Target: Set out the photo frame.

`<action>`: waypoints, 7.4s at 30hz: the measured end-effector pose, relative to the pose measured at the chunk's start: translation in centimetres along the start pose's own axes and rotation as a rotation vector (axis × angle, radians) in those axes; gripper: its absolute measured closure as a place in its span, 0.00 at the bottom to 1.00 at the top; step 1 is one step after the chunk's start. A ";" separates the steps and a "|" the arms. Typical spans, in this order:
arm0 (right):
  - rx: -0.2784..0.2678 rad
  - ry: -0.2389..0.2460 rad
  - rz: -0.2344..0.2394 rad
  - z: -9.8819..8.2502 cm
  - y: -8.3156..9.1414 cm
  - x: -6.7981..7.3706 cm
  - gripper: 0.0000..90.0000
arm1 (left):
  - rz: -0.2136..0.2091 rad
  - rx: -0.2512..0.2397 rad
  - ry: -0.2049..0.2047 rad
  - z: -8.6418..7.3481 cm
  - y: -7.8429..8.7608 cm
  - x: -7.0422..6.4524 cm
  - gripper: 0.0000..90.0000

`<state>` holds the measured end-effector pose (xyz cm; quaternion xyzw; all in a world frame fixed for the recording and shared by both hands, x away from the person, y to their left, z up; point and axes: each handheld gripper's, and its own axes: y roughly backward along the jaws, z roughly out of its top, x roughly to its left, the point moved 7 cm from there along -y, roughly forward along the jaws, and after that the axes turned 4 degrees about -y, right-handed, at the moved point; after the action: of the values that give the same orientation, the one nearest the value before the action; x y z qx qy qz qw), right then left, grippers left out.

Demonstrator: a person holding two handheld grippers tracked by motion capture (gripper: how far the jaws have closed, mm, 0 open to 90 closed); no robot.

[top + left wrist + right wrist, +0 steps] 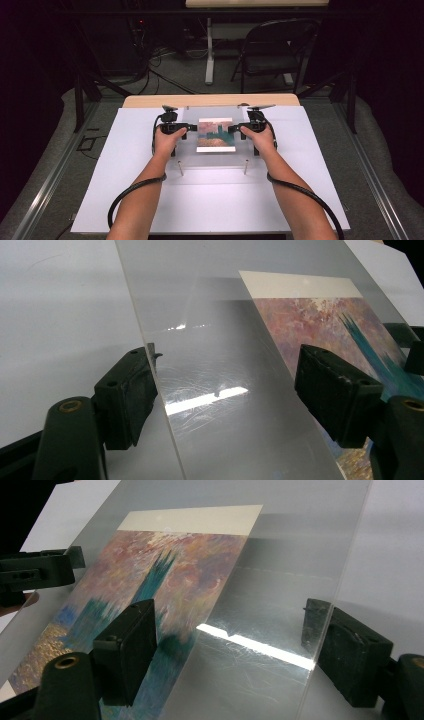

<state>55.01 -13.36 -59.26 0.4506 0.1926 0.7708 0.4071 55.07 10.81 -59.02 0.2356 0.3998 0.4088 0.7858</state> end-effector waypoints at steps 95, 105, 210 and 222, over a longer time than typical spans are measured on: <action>-0.222 0.237 -0.050 0.1 5.5 4.4 0.24 | -0.001 -0.219 -0.088 0.6 6.8 -3.3 0.50; -0.233 0.276 -0.074 -0.3 6.8 5.3 0.24 | -0.006 -0.248 -0.108 0.3 8.3 -4.0 0.53; -0.387 0.468 -0.044 -11.3 18.4 10.6 0.63 | -0.084 -0.406 -0.411 -10.5 19.5 -10.4 0.70; -0.406 0.470 -0.041 -11.4 18.3 10.5 0.63 | -0.070 -0.405 -0.420 -10.6 19.4 -10.4 0.70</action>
<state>34.25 -15.05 -47.35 0.1656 0.1323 0.8683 0.4486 33.98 13.43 -46.95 0.1395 0.1466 0.3952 0.8960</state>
